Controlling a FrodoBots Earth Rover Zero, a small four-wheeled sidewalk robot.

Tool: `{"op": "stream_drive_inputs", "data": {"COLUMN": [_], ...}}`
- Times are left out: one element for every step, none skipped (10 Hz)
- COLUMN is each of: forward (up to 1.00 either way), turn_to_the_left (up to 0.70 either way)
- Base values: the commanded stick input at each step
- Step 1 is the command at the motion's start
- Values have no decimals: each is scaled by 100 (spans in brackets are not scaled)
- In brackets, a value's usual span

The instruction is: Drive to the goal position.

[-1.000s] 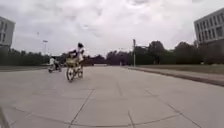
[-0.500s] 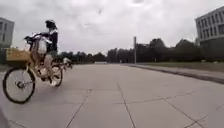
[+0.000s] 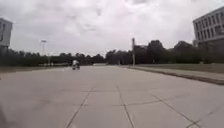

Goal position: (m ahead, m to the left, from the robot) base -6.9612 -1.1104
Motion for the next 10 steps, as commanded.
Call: {"op": "stream_drive_inputs", "data": {"forward": [0,0,0,0,0,0,0,0,0,0], "turn_to_the_left": [-70,-70,-70,-70,-70,-70,-70,-70,-70,-70]}}
